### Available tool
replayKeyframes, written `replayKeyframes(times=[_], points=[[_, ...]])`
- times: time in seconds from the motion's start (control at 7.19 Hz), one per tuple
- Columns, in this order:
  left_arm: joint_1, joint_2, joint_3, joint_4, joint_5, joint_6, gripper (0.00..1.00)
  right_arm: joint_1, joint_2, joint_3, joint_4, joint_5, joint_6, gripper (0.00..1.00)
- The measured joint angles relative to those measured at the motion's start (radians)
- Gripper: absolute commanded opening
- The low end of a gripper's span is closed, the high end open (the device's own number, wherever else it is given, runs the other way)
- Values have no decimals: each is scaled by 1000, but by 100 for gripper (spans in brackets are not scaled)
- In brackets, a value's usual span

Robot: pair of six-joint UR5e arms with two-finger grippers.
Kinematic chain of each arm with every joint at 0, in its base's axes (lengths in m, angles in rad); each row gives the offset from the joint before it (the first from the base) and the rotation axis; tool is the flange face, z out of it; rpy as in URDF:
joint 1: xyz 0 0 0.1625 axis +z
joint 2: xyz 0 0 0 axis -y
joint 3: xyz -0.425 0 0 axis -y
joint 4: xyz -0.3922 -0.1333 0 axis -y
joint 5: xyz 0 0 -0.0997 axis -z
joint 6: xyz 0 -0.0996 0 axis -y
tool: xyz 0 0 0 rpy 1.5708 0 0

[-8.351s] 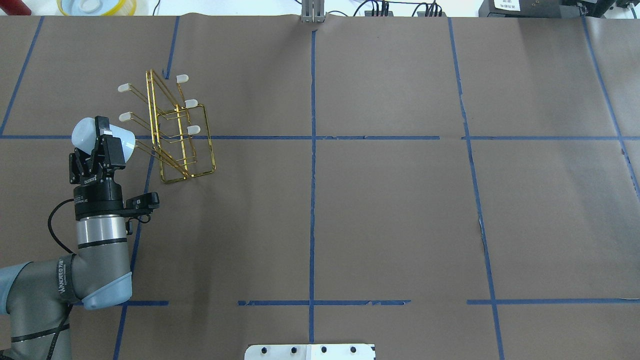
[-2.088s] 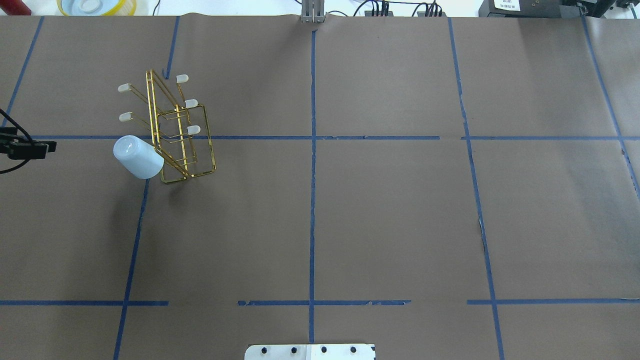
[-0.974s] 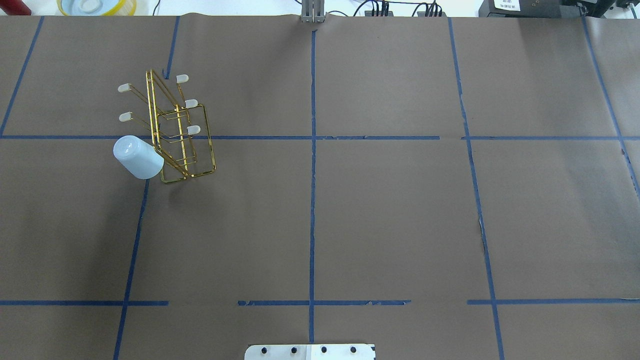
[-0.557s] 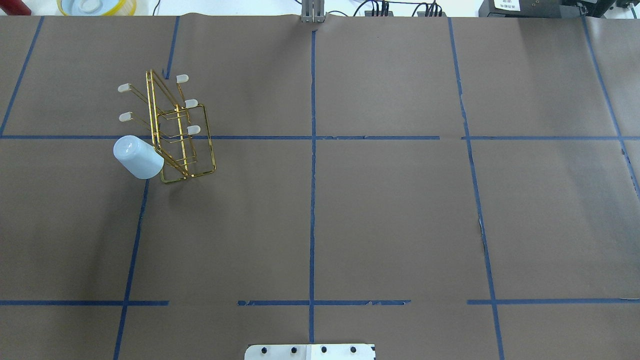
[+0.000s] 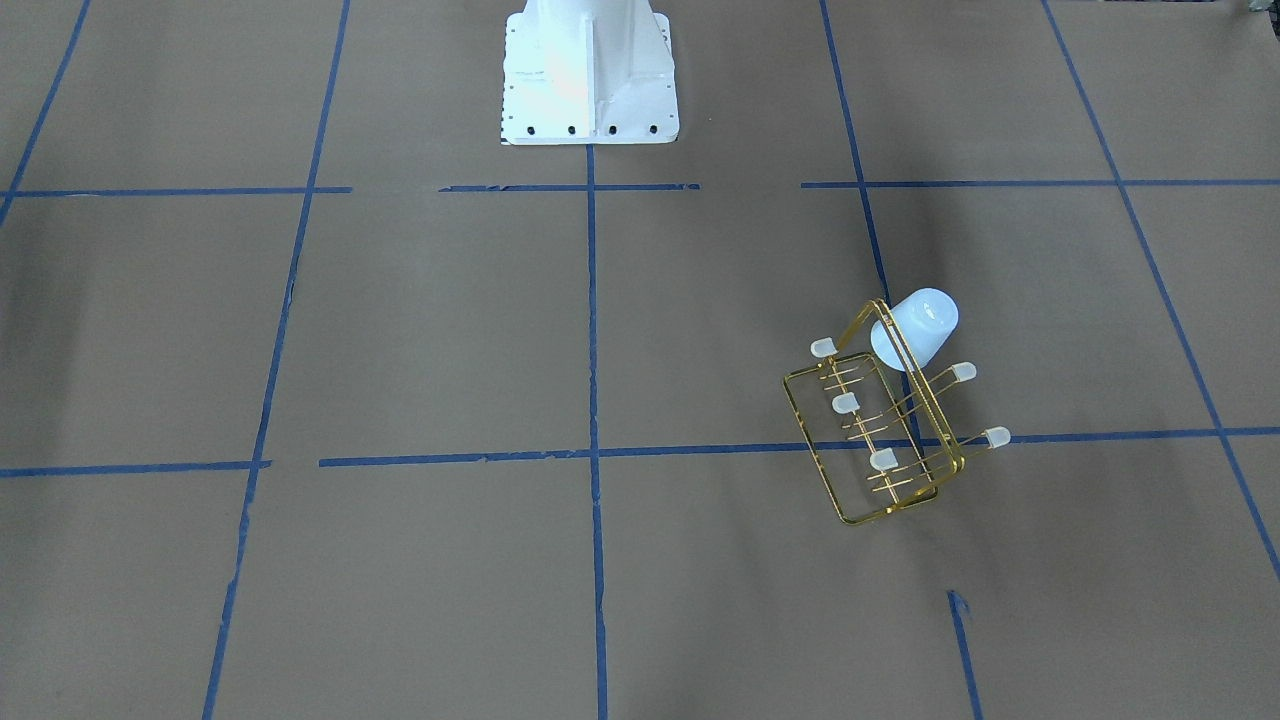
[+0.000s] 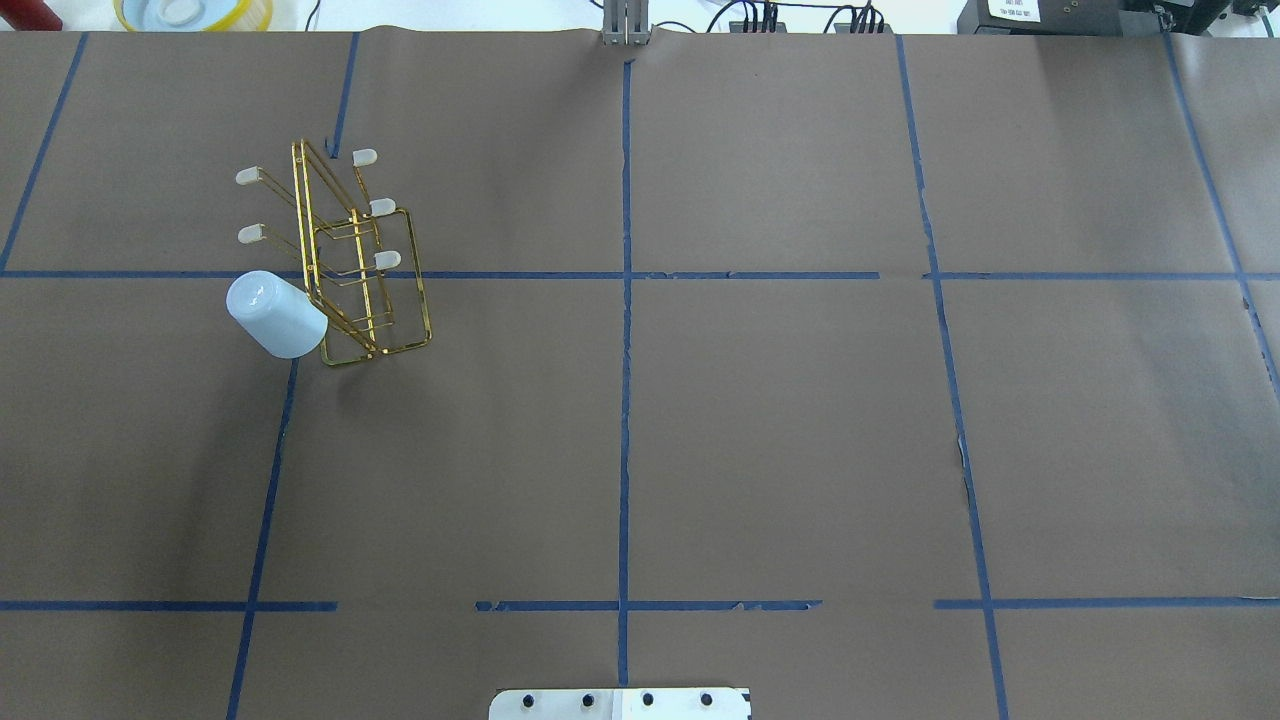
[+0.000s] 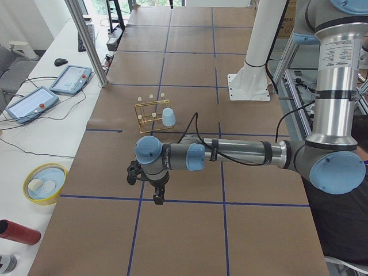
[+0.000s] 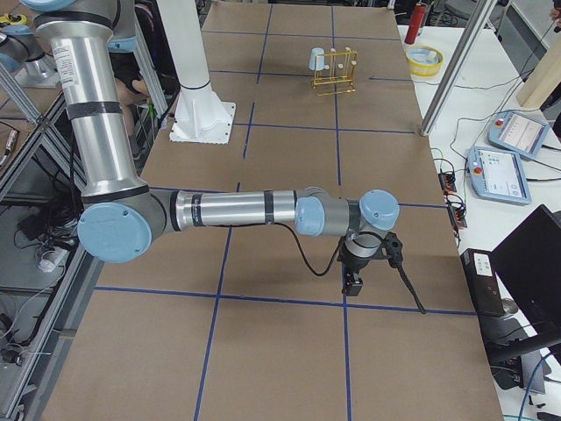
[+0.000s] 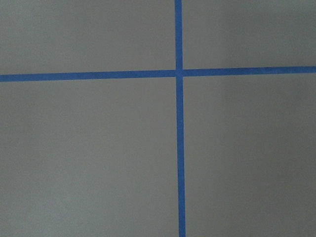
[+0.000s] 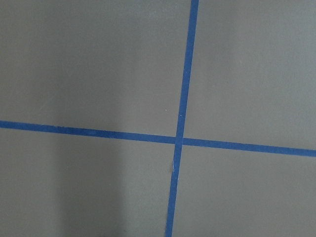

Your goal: Hang cup on cup holder

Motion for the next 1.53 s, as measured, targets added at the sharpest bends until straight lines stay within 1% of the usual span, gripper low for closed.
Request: replayKeyframes(times=[0.28, 0.84, 1.53], points=[[-2, -19, -16, 1, 1, -3, 100, 0, 0, 0, 0, 0, 0, 100], [-7, -19, -25, -2, 0, -4, 100, 0, 0, 0, 0, 0, 1, 100], [-40, -10, -13, 1, 0, -2, 100, 0, 0, 0, 0, 0, 0, 100]])
